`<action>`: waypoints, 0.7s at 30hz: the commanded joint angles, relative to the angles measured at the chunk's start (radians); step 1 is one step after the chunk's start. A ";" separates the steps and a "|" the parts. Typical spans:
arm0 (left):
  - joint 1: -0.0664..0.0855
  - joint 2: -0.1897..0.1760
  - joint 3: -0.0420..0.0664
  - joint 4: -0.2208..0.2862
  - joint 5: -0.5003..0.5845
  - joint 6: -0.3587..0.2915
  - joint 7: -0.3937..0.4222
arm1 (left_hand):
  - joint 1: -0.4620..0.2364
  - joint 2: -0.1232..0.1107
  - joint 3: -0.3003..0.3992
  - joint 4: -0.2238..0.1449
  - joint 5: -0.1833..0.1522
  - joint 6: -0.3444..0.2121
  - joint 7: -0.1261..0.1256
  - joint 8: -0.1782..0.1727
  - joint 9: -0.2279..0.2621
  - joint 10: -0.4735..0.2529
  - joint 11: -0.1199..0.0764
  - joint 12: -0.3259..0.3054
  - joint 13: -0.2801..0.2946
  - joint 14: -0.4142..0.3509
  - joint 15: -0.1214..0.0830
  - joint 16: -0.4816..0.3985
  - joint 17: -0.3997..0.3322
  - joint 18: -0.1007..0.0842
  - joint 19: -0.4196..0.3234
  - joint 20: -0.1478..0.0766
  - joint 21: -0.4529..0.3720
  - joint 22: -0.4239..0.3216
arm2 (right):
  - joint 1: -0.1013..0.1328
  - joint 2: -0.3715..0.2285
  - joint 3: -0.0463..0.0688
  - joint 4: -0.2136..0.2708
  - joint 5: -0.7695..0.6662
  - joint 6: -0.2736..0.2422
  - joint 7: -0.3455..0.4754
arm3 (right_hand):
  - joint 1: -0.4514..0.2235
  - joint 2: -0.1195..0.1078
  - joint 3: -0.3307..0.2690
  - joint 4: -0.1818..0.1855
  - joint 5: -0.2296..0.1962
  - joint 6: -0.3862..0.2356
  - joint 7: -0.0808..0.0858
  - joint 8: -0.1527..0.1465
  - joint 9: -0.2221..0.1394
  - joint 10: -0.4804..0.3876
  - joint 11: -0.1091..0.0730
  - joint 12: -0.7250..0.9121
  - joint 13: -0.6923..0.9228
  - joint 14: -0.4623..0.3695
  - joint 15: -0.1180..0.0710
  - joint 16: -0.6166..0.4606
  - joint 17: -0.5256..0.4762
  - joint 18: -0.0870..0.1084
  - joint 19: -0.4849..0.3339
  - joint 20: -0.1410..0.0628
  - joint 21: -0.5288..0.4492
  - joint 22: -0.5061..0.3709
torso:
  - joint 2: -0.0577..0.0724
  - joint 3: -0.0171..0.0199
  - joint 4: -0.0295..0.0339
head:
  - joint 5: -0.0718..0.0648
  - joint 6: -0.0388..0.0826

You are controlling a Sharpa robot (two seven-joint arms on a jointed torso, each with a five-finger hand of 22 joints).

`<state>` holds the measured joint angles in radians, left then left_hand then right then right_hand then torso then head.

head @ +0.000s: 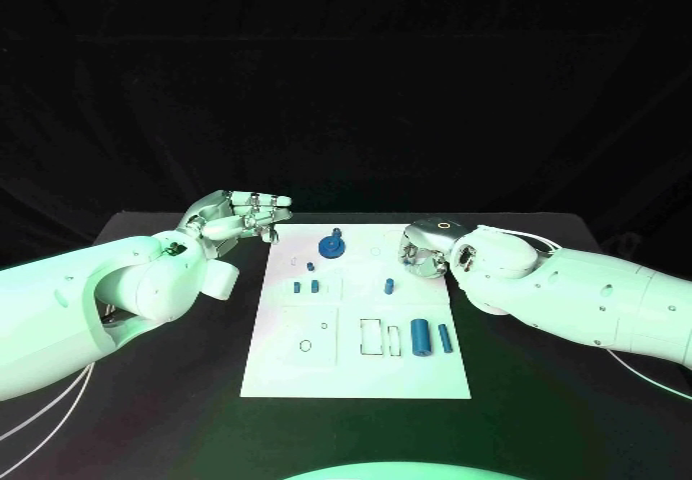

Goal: Assemble the parts on the task board

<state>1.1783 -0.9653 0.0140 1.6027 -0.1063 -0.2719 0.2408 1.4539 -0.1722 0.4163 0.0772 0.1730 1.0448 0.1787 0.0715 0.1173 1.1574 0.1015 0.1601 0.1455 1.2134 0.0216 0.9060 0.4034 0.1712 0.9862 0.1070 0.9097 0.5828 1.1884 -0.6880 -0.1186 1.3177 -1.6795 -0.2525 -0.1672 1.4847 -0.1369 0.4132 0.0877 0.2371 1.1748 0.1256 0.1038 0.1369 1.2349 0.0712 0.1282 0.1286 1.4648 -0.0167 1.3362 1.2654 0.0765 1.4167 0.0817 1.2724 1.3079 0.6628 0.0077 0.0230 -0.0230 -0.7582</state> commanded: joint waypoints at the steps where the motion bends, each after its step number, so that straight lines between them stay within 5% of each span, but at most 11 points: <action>1: 0.001 0.000 0.001 0.002 0.001 0.024 0.004 | 0.011 -0.003 -0.004 -0.004 -0.001 -0.010 0.000 -0.002 -0.002 -0.007 0.002 0.004 0.001 -0.005 0.000 -0.006 -0.002 0.014 0.000 0.005 -0.004 -0.001 | -0.009 -0.006 -0.006 0.000 -0.046 0.004 -0.034 | -0.005 0.008 0.032 -0.026 -0.008 0.008 0.001 -0.002 0.003 0.025 -0.016 -0.006 0.007 0.055 -0.006 0.006 0.000 -0.010 0.009 0.000 0.008 0.096 | 0.000 -0.0001 -0.0003 | 0.000 -0.001; 14: 0.001 0.000 0.000 -0.002 0.000 0.033 -0.003 | 0.012 -0.003 -0.007 -0.006 -0.002 -0.013 0.003 -0.002 -0.003 -0.012 0.005 0.003 0.001 -0.008 0.001 -0.008 -0.003 0.014 0.000 0.005 -0.005 -0.002 | -0.003 -0.037 -0.003 0.044 -0.020 -0.100 -0.030 | -0.033 0.003 0.040 -0.031 -0.018 0.012 -0.002 -0.002 0.011 0.031 -0.017 -0.011 0.008 0.054 -0.007 0.010 -0.001 -0.014 0.017 0.000 0.029 0.111 | -0.001 -0.0010 -0.0002 | -0.002 0.005; 21: 0.000 0.004 0.000 -0.005 0.000 0.037 -0.003 | 0.012 -0.002 -0.009 -0.006 -0.002 -0.015 0.004 -0.003 -0.003 -0.014 0.006 0.003 0.000 -0.010 0.002 -0.010 -0.004 0.013 -0.001 0.006 -0.006 -0.003 | 0.010 -0.078 0.004 0.108 0.031 -0.124 -0.021 | -0.042 0.002 0.042 -0.031 -0.015 0.013 -0.003 -0.003 0.013 0.033 -0.018 -0.013 0.009 0.054 -0.007 0.011 -0.002 -0.017 0.023 0.000 0.042 0.119 | -0.001 -0.0004 -0.0006 | 0.002 0.008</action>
<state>1.1782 -0.9640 0.0138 1.5969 -0.1073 -0.2561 0.2357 1.4580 -0.1763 0.4109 0.0717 0.1730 1.0342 0.1822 0.0715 0.1156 1.1503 0.1086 0.1601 0.1453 1.2098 0.0253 0.9013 0.4015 0.1712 0.9862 0.1070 0.9098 0.5817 1.1971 -0.7614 -0.1151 1.4112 -1.6768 -0.3476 -0.1835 1.4551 -0.1346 0.4503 0.0563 0.2222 1.1832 0.1245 0.1017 0.1476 1.2387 0.0748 0.1194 0.1381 1.4647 -0.0164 1.3408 1.2642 0.0765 1.4313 0.0818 1.3110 1.3077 0.6614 0.0070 0.0225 -0.0231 -0.7517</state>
